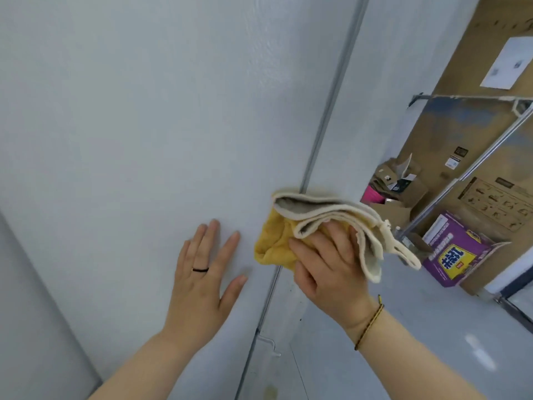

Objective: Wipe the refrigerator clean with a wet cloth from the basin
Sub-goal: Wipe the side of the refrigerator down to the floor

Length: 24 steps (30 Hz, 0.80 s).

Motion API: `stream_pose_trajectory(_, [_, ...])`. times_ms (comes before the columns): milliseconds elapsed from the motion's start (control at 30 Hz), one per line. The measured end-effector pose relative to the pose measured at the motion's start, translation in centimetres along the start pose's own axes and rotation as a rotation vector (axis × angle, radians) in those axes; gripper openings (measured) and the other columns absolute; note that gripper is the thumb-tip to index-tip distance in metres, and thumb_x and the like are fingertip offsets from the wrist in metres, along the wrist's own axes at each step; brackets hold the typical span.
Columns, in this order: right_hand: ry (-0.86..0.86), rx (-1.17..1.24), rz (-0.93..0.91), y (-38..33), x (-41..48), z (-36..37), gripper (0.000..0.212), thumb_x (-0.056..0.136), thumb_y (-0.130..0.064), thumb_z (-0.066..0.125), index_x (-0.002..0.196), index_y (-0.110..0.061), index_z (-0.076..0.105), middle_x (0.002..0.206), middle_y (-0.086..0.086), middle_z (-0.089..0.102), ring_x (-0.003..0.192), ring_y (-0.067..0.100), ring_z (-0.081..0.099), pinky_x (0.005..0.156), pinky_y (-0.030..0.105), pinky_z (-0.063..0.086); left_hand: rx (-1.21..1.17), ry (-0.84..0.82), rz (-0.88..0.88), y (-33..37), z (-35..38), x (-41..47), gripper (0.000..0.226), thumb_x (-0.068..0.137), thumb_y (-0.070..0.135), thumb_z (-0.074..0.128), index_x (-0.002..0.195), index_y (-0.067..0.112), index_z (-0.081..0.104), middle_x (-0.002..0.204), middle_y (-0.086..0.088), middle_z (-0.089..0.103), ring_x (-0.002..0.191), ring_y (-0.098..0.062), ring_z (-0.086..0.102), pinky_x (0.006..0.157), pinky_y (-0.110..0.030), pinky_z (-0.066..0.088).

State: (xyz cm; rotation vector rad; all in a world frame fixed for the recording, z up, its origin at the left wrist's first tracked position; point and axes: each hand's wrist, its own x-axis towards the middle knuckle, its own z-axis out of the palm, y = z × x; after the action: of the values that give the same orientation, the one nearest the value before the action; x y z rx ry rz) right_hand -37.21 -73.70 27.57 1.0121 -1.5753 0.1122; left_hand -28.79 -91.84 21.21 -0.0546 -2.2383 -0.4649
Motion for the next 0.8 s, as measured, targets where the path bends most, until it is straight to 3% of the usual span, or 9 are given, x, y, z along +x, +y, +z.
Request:
stream_pose_trajectory(100, [-0.146,0.058,-0.138,-0.7,-2.9,-0.1,0.035,0.07,-0.006,0.055,0.104,-0.01,0.055,0.11,0.008,0.061,0.121,0.026,0.038,0.117,0.032,0.017,0.019,-0.054,-0.053,0.7,0.0,-1.6,0.052,0.095,0.051,0.019,0.144,0.038,0.006,0.153,0.018,-0.009,0.141,-0.004,-0.004,0.114,-0.026,0.001])
stream_pose_trajectory(167, [-0.187,0.086,-0.208,0.1,-2.8,-0.5,0.03,0.07,-0.006,0.054,0.098,-0.006,0.063,0.1,0.011,0.07,0.114,0.027,0.046,0.114,0.034,0.021,0.044,-0.081,-0.087,1.2,0.0,-2.4,0.05,0.095,0.05,0.016,0.143,0.04,0.005,0.152,0.021,-0.011,0.14,0.0,-0.006,0.113,-0.023,-0.001])
stream_pose_trajectory(267, [-0.218,0.121,-0.263,1.1,-1.7,-1.3,0.026,0.077,-0.007,0.05,0.09,-0.004,0.073,0.101,0.013,0.071,0.113,0.028,0.046,0.111,0.037,0.022,0.05,-0.092,-0.141,1.6,0.3,-3.2,0.049,0.095,0.049,0.014,0.142,0.042,0.005,0.151,0.024,-0.011,0.139,0.002,-0.006,0.111,-0.023,0.0])
stream_pose_trajectory(367, [-0.21,0.055,-0.284,1.5,-2.2,-1.3,0.032,0.084,-0.015,0.047,0.111,-0.007,0.061,0.118,0.012,0.062,0.123,0.03,0.038,0.112,0.039,0.017,0.049,-0.09,-0.151,1.7,1.4,-4.0,0.048,0.096,0.047,0.015,0.143,0.041,0.006,0.151,0.022,-0.01,0.139,0.001,-0.005,0.111,-0.024,0.002])
stream_pose_trajectory(433, [-0.185,0.009,-0.264,1.4,-2.8,-0.8,0.039,0.082,-0.02,0.05,0.12,-0.01,0.05,0.126,0.008,0.048,0.129,0.027,0.026,0.115,0.037,0.015,0.048,-0.062,-0.118,0.8,2.6,-4.4,0.048,0.096,0.047,0.016,0.143,0.04,0.007,0.152,0.02,-0.008,0.14,-0.001,-0.002,0.111,-0.027,0.005])
stream_pose_trajectory(500, [-0.117,0.001,-0.21,0.8,-3.1,-0.1,0.04,0.078,-0.02,0.055,0.118,-0.012,0.051,0.125,0.006,0.044,0.129,0.025,0.024,0.118,0.036,0.007,0.057,-0.018,-0.07,-0.4,3.9,-4.9,0.049,0.095,0.05,0.019,0.143,0.038,0.011,0.153,0.017,-0.006,0.141,-0.004,0.0,0.11,-0.031,0.009])
stream_pose_trajectory(600, [-0.014,0.001,-0.128,-0.2,-3.4,0.8,0.034,0.077,-0.016,0.056,0.111,-0.014,0.056,0.123,0.005,0.046,0.128,0.024,0.025,0.118,0.035,0.002,0.06,0.075,0.0,-2.0,5.8,-5.9,0.052,0.095,0.049,0.024,0.143,0.037,0.011,0.154,0.015,-0.003,0.142,-0.008,0.003,0.113,-0.031,0.009])
stream_pose_trajectory(800, [0.113,0.002,-0.065,-0.9,-4.0,2.2,0.025,0.077,-0.011,0.056,0.096,-0.01,0.071,0.119,0.01,0.062,0.126,0.031,0.035,0.115,0.038,0.009,0.032,0.256,0.12,-4.2,9.8,-8.9,0.051,0.096,0.046,0.025,0.144,0.036,0.01,0.154,0.014,-0.002,0.142,-0.009,0.006,0.115,-0.031,0.005])
